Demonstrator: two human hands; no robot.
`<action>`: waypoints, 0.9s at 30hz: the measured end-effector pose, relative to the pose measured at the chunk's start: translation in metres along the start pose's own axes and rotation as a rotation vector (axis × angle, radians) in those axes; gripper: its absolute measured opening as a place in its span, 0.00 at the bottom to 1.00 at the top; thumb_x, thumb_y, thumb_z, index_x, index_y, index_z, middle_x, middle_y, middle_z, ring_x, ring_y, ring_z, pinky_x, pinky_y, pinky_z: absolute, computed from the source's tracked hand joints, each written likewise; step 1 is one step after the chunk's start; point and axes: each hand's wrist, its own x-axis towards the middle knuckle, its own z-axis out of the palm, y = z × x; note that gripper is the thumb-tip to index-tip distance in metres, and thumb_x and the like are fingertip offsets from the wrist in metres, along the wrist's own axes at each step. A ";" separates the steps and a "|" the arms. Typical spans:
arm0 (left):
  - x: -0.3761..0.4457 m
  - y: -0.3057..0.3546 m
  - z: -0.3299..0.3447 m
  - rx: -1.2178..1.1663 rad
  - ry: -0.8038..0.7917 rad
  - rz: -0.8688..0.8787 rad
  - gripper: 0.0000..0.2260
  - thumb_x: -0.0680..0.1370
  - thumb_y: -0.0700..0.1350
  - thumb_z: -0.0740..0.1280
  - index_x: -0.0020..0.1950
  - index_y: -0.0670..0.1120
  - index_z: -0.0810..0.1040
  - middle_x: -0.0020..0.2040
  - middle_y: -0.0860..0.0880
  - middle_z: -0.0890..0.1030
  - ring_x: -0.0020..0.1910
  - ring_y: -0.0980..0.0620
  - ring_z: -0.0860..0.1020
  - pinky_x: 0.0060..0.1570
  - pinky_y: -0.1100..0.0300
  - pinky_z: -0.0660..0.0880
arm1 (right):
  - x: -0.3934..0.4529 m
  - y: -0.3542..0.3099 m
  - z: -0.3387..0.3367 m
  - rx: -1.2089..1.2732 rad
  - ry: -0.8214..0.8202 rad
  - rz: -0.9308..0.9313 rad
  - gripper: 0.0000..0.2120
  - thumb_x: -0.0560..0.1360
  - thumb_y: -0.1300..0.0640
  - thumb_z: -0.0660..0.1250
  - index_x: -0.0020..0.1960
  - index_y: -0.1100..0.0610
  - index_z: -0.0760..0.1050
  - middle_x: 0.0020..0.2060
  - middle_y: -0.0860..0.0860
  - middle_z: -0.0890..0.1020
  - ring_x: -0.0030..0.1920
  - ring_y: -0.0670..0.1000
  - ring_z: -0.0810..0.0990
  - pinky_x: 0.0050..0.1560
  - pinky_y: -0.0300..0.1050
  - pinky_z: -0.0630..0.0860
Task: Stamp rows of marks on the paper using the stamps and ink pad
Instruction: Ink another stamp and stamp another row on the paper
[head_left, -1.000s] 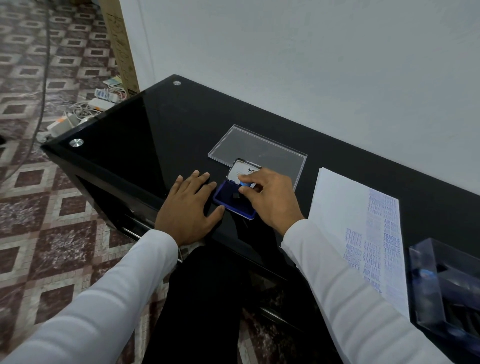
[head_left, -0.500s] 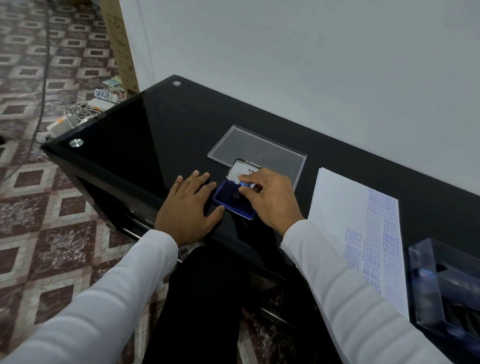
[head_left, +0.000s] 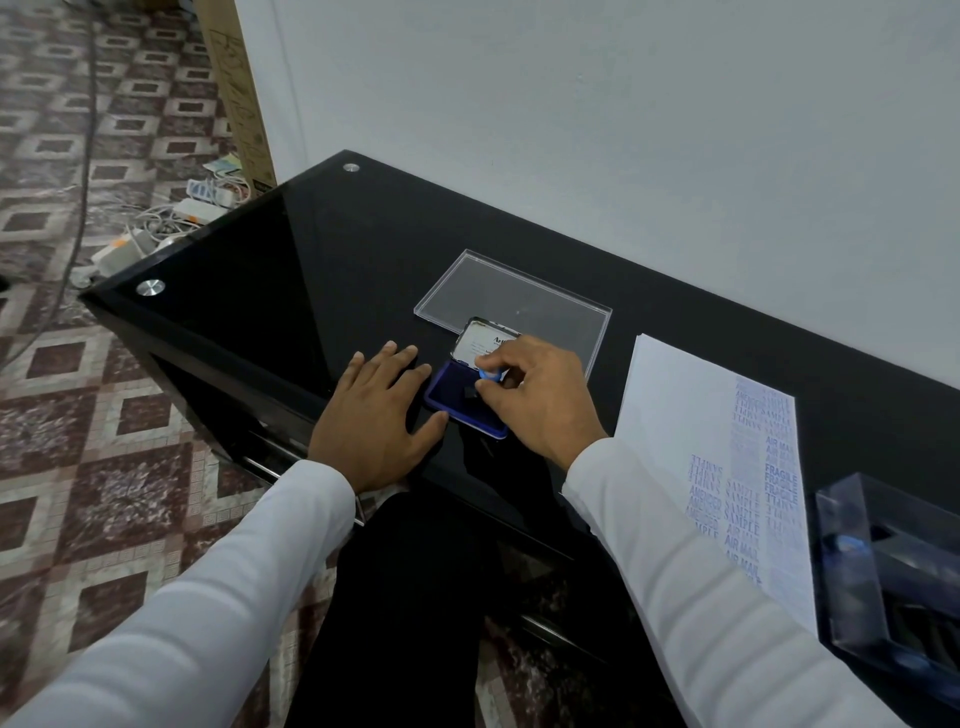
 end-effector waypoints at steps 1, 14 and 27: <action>0.000 0.000 0.000 0.002 0.001 -0.001 0.33 0.77 0.69 0.52 0.77 0.53 0.67 0.79 0.49 0.64 0.80 0.49 0.56 0.79 0.46 0.47 | 0.000 0.000 0.000 0.000 0.005 0.002 0.09 0.73 0.59 0.75 0.53 0.55 0.84 0.50 0.47 0.83 0.43 0.42 0.77 0.48 0.30 0.74; -0.001 0.000 -0.001 -0.012 0.001 0.002 0.34 0.77 0.69 0.50 0.77 0.53 0.66 0.80 0.49 0.63 0.80 0.49 0.56 0.79 0.45 0.48 | -0.001 0.001 0.002 -0.007 0.000 0.023 0.14 0.76 0.56 0.72 0.62 0.53 0.82 0.57 0.50 0.82 0.52 0.49 0.81 0.58 0.45 0.79; -0.003 0.001 -0.003 -0.040 0.012 0.004 0.33 0.77 0.69 0.51 0.76 0.52 0.68 0.79 0.49 0.65 0.80 0.49 0.57 0.79 0.45 0.50 | -0.002 0.004 0.004 -0.003 0.013 0.010 0.14 0.76 0.56 0.72 0.62 0.52 0.82 0.56 0.49 0.82 0.51 0.47 0.81 0.57 0.45 0.79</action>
